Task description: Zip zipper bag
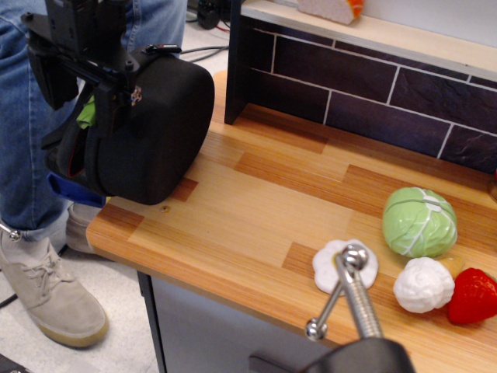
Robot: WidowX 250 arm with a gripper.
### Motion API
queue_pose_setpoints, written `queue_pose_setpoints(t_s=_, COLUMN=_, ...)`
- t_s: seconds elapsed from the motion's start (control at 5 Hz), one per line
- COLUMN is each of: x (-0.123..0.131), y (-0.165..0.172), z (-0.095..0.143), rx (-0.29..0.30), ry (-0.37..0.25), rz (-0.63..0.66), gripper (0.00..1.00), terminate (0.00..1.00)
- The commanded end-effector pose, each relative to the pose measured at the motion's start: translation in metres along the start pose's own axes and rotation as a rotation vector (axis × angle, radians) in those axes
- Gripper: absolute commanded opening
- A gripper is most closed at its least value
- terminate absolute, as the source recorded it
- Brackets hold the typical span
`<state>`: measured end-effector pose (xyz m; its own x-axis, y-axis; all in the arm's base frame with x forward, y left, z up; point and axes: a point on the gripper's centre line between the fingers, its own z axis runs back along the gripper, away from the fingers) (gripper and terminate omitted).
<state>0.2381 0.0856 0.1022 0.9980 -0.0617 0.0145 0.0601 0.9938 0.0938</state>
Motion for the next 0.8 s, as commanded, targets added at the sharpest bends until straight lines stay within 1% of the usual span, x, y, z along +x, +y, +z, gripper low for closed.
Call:
queue_pose_setpoints(t_s=0.0, x=0.009, y=-0.003, z=0.012, rx=0.002, ry=-0.097, rz=0.028, gripper=0.00, terminate=0.00)
queue_pose_setpoints(t_s=0.2, x=0.011, y=-0.007, z=0.017, rx=-0.013, ry=-0.105, rz=0.036, gripper=0.00, terminate=0.00)
queue_pose_setpoints(t_s=0.4, x=0.013, y=-0.007, z=0.019, rx=-0.014, ry=-0.100, rz=0.048, gripper=0.00, terminate=0.00)
queue_pose_setpoints(t_s=0.6, x=0.003, y=-0.002, z=0.002, rx=0.001, ry=-0.070, rz=0.037, gripper=0.00, terminate=0.00)
